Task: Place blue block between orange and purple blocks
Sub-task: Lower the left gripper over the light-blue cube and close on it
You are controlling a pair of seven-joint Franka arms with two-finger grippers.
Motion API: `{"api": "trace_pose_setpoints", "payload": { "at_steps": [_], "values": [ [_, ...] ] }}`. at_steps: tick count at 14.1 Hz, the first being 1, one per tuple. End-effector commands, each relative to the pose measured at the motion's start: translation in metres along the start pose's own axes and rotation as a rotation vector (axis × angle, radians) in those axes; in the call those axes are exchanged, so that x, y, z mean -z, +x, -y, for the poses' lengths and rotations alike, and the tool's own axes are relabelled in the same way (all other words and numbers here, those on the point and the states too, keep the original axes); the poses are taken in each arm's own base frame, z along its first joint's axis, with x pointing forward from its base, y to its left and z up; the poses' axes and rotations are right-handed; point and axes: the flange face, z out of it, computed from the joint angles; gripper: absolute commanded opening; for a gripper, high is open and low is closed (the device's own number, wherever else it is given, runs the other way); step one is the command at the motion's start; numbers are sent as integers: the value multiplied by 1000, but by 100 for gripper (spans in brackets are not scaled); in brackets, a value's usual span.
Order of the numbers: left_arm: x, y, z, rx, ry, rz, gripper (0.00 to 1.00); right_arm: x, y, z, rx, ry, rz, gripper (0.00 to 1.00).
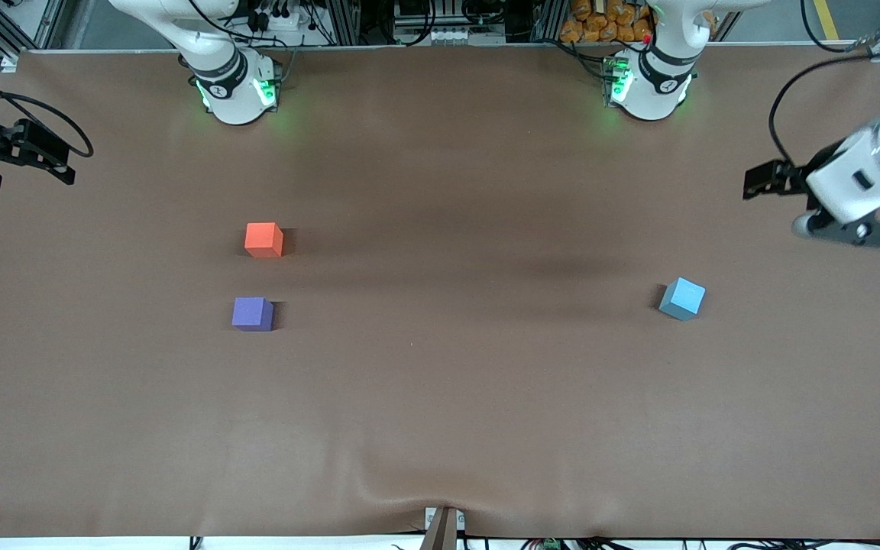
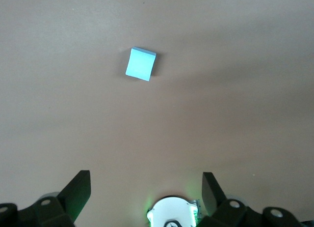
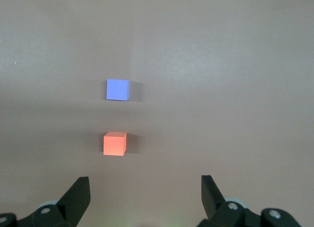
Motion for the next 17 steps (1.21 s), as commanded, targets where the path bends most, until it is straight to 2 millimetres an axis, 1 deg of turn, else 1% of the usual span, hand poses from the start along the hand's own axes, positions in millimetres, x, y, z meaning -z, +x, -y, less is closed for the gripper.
{"api": "trace_pose_setpoints", "payload": {
  "at_steps": [1, 2, 4, 5, 7, 8, 10, 11, 13, 15, 17],
  "values": [
    [-43, 8, 18, -69, -4, -6, 100, 2, -7, 6, -6, 15, -12, 100],
    [-64, 12, 27, -90, -4, -18, 100, 2, -7, 6, -6, 15, -12, 100],
    [-110, 21, 37, -136, 35, -37, 100, 1, -6, 6, -6, 15, -15, 100],
    [-135, 30, 42, -154, 69, -37, 100, 0, -6, 6, -6, 15, -10, 100],
    [-185, 59, 47, -181, 97, -30, 100, 1, -6, 7, -5, 15, -12, 100],
    [-205, 68, 49, -190, 101, -25, 100, -1, -6, 7, -5, 16, -7, 100],
    [-234, 80, 45, -202, 92, -7, 100, -2, -6, 6, -6, 16, -7, 100],
    [-243, 85, 44, -206, 91, -12, 100, -3, -6, 6, -6, 16, -4, 100],
    [-268, 95, 43, -200, 85, -16, 100, -3, -6, 6, -6, 16, -6, 100],
    [-291, 103, 37, -195, 81, -14, 100, -3, -6, 6, -6, 16, -4, 100],
    [-305, 108, 31, -191, 79, -11, 100, -4, -6, 6, -6, 16, -3, 100]
  ]
}}
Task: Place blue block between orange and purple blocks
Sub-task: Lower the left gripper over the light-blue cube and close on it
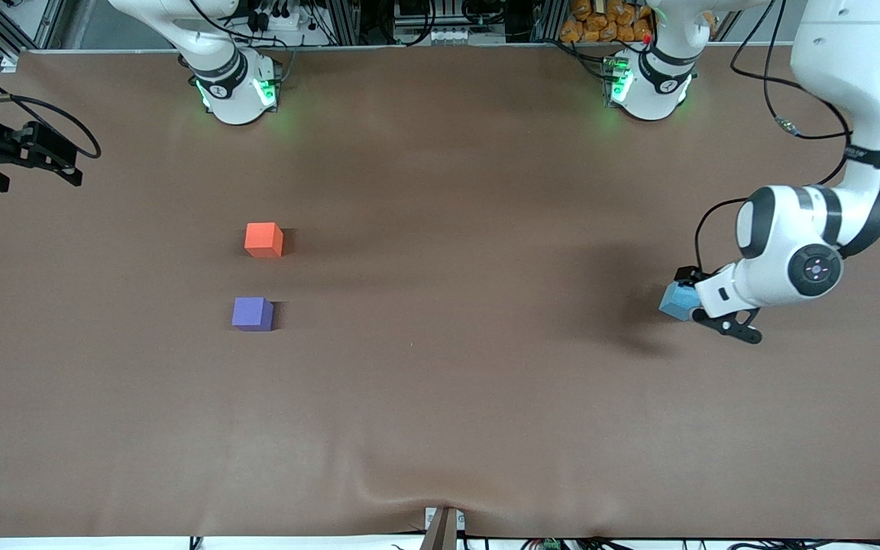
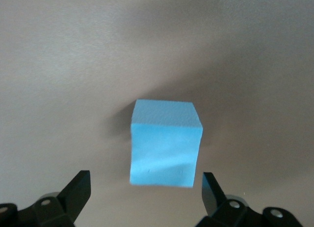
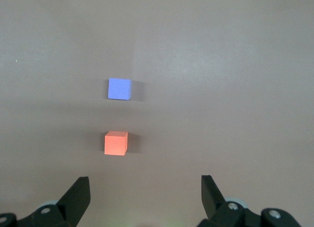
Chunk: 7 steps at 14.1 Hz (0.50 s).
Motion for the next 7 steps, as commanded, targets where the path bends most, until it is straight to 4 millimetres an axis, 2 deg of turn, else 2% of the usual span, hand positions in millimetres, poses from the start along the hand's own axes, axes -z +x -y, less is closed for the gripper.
{"api": "trace_pose_setpoints", "payload": {
  "at_steps": [1, 4, 6, 7],
  "values": [
    [-17, 12, -6, 6, 17, -3, 100, -1, -7, 3, -13, 16, -4, 100],
    [-40, 17, -10, 15, 9, 7, 100, -2, -7, 3, -13, 16, -2, 100],
    [-42, 17, -9, 16, 8, 10, 100, -1, -7, 2, -14, 16, -4, 100],
    [-42, 17, -9, 16, 8, 10, 87, -2, -7, 2, -14, 16, -1, 100]
  ]
}}
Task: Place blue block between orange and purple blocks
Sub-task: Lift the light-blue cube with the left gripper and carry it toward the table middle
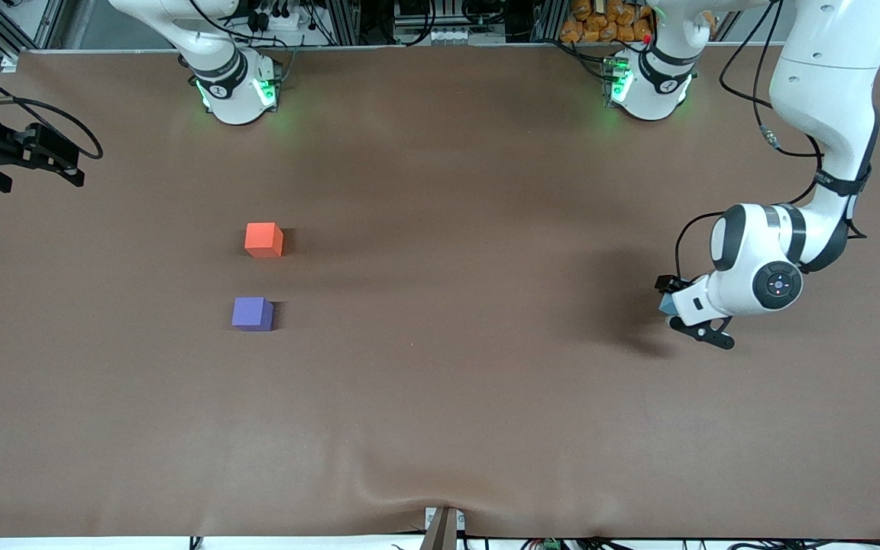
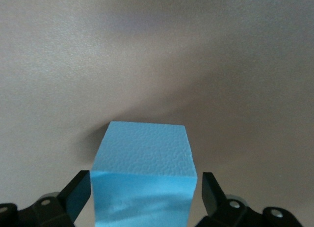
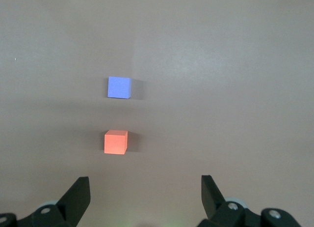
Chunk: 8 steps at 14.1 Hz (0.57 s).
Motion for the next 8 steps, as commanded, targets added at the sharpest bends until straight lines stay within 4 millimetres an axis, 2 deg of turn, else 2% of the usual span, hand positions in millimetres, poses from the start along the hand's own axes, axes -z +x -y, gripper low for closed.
{"api": "trace_pose_setpoints", "payload": {
  "at_steps": [1, 2, 3, 4, 5, 7, 8],
  "values": [
    [5, 4, 0, 6, 20, -8, 53, 3, -7, 1, -16, 15, -14, 100],
    [6, 3, 1, 4, 21, -9, 23, 3, -7, 2, -14, 15, -14, 100],
    [10, 3, 1, 3, 22, -12, 8, 2, -7, 3, -13, 15, -12, 100],
    [14, 3, 2, 3, 25, -14, 5, 3, -6, 2, -14, 15, -15, 100],
    [27, 3, 3, 6, 32, -34, 5, 2, -6, 2, -14, 15, -14, 100],
    [58, 2, 2, 9, 44, -53, 5, 2, -6, 2, -14, 15, -14, 100],
    [76, 4, -6, 27, 43, -50, 5, 2, -7, 1, -16, 15, -14, 100]
  ]
}}
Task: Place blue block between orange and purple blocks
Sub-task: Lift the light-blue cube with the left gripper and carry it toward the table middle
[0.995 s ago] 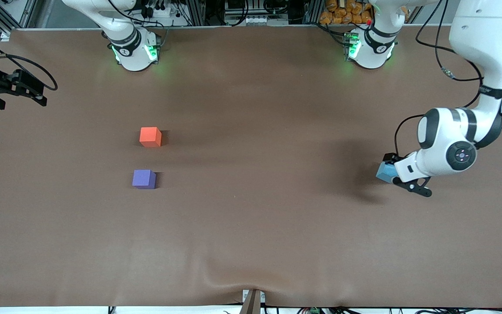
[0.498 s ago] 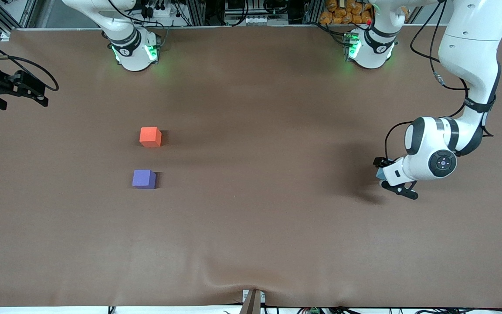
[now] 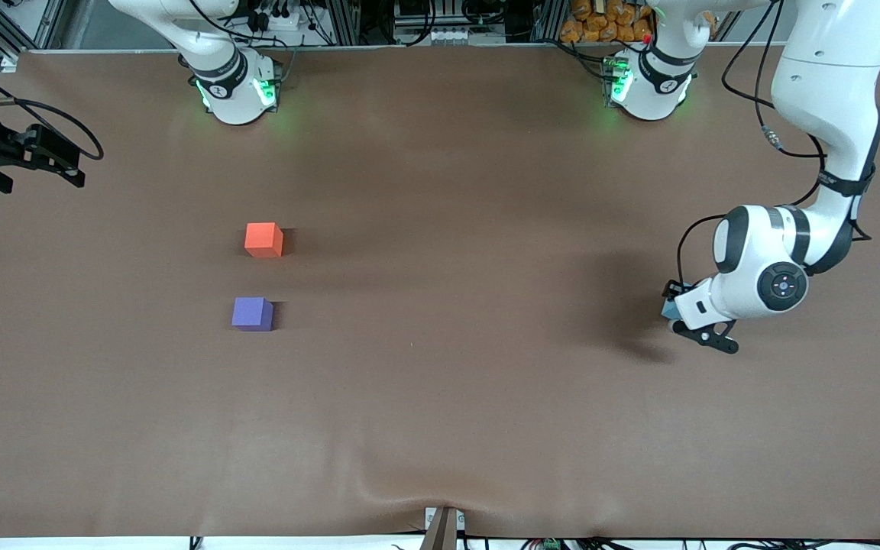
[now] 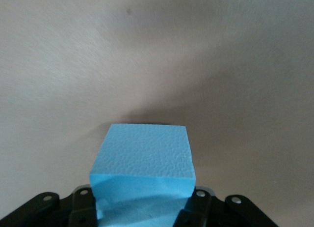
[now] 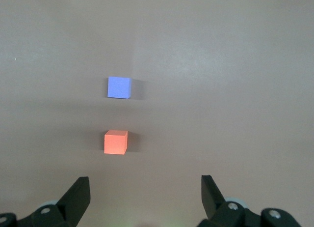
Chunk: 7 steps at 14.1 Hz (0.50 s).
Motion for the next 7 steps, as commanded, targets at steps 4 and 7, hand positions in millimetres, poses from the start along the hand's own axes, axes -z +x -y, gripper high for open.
{"api": "trace_pose_setpoints", "payload": {
  "at_steps": [4, 7],
  "values": [
    [98, 17, -53, 109, -1, 57, 6, 3, -7, 2, -14, 15, -13, 100],
    [118, 25, -111, 149, -17, 98, 6, 3, -7, 2, -14, 15, -13, 100]
  ]
}}
